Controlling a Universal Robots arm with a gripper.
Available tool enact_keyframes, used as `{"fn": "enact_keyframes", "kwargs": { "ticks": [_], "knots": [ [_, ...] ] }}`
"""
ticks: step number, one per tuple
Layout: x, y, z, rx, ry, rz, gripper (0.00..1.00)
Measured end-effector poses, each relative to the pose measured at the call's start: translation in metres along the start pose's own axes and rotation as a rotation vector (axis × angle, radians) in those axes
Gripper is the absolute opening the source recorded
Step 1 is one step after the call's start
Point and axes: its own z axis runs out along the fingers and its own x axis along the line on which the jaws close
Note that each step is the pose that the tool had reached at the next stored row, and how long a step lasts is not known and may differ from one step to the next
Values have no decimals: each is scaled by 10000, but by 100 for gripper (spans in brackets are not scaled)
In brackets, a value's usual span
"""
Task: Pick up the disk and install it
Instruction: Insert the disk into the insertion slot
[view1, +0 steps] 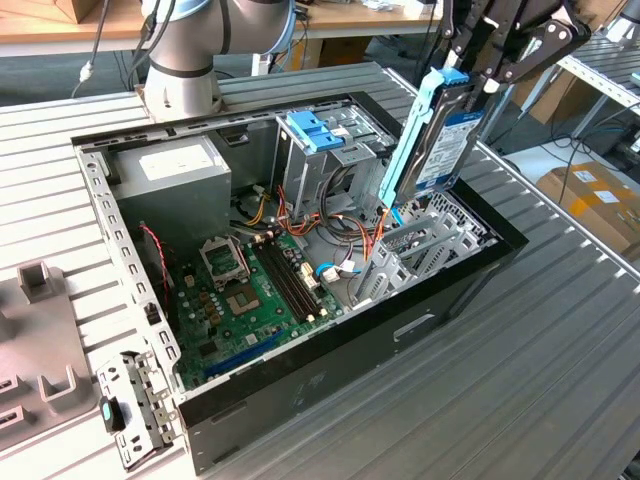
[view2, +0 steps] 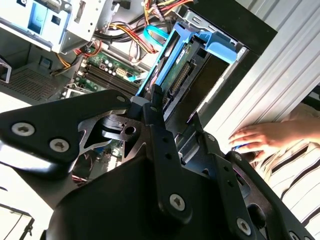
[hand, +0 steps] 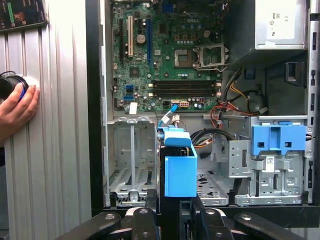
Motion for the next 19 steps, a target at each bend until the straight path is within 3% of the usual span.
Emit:
{"fn": "enact_keyframes", "kwargs": {
  "ticks": [4,7,19],
  "knots": [
    [157,-3,1,0,-20,1,35],
    [196,-4,1,0,-21,1,35],
    [228,-4,1,0,-22,1,35]
  ]
}}
